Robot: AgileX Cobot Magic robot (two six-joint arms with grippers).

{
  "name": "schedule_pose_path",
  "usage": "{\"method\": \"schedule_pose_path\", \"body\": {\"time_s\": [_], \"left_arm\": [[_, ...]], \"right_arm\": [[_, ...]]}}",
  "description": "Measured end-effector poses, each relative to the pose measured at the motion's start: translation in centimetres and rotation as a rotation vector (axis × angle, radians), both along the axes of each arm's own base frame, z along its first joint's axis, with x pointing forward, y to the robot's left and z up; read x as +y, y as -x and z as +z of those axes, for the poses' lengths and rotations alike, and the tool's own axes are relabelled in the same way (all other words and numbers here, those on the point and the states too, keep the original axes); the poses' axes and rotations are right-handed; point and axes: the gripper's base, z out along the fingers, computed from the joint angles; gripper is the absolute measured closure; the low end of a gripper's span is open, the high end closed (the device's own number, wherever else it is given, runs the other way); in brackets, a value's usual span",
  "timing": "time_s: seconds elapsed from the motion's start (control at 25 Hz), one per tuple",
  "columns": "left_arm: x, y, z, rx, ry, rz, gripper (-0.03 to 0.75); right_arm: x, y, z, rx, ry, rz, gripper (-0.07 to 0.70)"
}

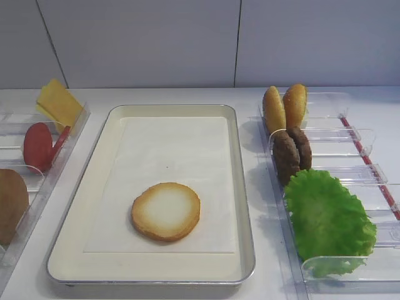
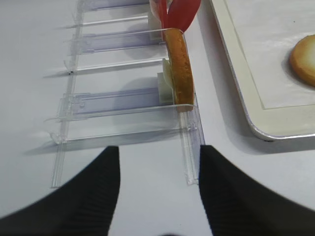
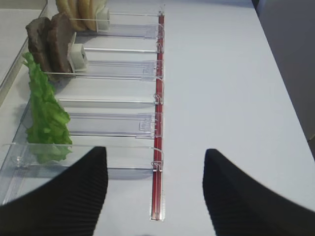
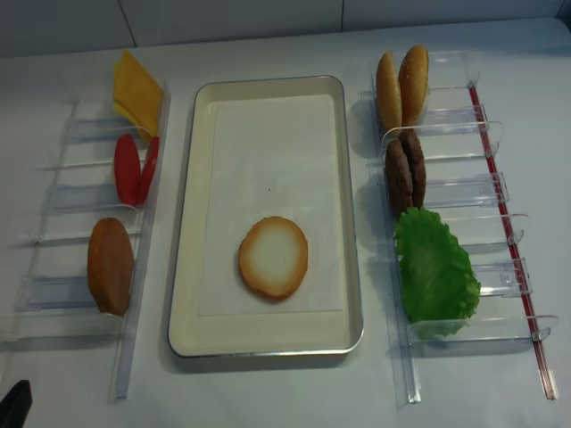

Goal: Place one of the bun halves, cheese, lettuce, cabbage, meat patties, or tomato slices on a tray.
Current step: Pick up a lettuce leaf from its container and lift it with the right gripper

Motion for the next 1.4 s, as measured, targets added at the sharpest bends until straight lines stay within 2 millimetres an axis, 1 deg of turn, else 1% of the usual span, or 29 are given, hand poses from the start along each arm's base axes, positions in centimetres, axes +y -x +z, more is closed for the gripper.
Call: {"method": "schedule_pose_path", "body": {"time_s": [0.52,0.68,0.84,1.04,1.4], "left_arm": [[0.0,0.0,0.0,0.000,0.000,0.000,0.356],[0.0,0.0,0.0,0.000,0.000,0.000,0.356],[0.0,0.0,0.0,0.000,0.000,0.000,0.356],[0.0,0.0,0.0,0.000,0.000,0.000,0.356],[0.0,0.0,0.0,0.000,0.000,0.000,0.356]], "right_arm": [[0.0,0.0,0.0,0.000,0.000,0.000,0.184],[0.1,0.0,0.0,-0.002,0.025,0.029,0.184],[0.8,0.1,0.6,-0.006,-0.036,0.084,0.191],[1.8,-1.1,1.0,0.072,-0.099,0.171,0.218],[2.9,-3.8,1.3,0.235,-0.207,0.238,0.220]]}}
